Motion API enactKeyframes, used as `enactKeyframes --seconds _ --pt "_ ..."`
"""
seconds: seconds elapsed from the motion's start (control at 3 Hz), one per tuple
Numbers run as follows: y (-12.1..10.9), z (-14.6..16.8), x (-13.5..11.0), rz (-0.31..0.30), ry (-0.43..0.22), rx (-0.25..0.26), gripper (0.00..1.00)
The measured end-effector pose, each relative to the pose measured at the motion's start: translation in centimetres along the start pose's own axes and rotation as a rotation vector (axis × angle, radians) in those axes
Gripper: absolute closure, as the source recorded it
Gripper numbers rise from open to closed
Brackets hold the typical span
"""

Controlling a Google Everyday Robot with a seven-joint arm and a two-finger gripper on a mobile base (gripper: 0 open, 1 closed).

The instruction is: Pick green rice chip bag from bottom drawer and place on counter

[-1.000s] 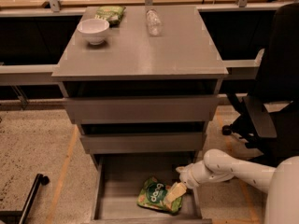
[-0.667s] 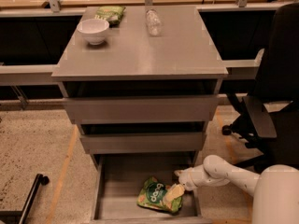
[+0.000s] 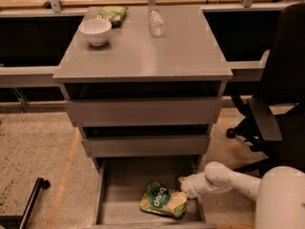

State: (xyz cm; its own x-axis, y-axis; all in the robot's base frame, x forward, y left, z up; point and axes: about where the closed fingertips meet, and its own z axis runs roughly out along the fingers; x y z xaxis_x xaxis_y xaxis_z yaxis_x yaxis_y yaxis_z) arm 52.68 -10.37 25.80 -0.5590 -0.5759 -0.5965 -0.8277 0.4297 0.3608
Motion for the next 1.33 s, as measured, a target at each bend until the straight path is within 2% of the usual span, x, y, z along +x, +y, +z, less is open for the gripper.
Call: enactKeyframes --seconds 0.33,0.67,1.0,1.33 --pt "-0.4 2.5 1.8 0.011 0.073 0.018 0.0" --pt "-1.9 4.8 3.0 0.035 0.086 0.032 0.0" --pt "-4.3 8.6 5.0 0.113 0.046 0.018 0.0" --pt "-6.0 10.7 6.0 0.192 -0.023 -0.009 0.0"
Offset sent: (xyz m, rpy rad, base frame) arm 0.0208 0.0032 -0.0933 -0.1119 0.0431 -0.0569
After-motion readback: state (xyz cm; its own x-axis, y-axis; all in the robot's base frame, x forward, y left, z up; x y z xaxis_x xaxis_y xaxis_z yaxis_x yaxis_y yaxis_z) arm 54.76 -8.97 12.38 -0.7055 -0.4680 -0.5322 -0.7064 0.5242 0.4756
